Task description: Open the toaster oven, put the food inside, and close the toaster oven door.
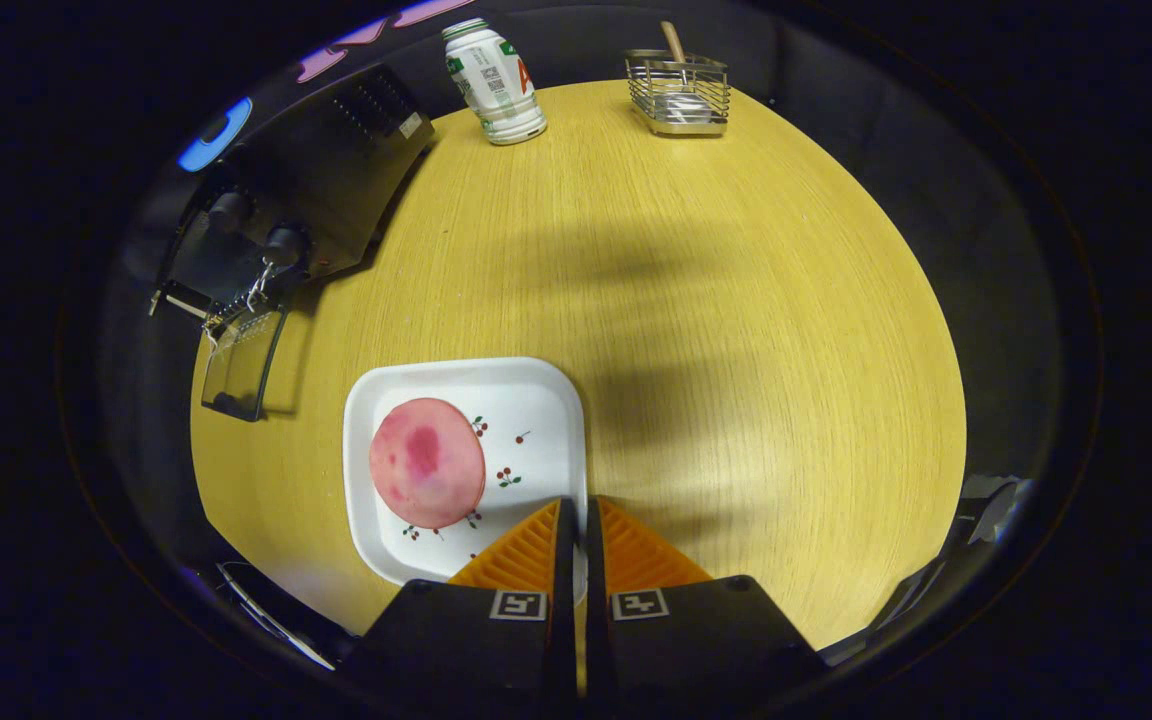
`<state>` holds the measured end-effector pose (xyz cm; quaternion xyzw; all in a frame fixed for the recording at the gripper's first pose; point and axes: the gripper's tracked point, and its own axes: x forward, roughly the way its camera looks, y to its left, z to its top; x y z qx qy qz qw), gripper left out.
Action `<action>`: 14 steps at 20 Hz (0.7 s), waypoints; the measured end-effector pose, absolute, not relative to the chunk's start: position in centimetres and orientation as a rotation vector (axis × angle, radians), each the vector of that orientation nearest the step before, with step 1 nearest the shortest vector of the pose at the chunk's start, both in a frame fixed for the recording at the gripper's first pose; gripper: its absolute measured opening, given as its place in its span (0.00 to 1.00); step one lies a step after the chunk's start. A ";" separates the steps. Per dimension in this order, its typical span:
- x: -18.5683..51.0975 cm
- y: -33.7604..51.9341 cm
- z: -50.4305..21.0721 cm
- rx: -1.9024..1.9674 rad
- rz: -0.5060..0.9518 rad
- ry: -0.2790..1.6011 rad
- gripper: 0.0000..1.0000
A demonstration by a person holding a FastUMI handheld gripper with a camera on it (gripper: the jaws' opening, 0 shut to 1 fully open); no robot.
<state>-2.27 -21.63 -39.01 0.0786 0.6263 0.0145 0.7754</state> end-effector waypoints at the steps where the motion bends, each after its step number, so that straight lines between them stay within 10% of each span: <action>1: -2.4 -21.3 -39.2 0.189 0.048 1.370 0.06; 14: -5.5 -19.2 -37.6 0.498 -0.002 1.343 0.05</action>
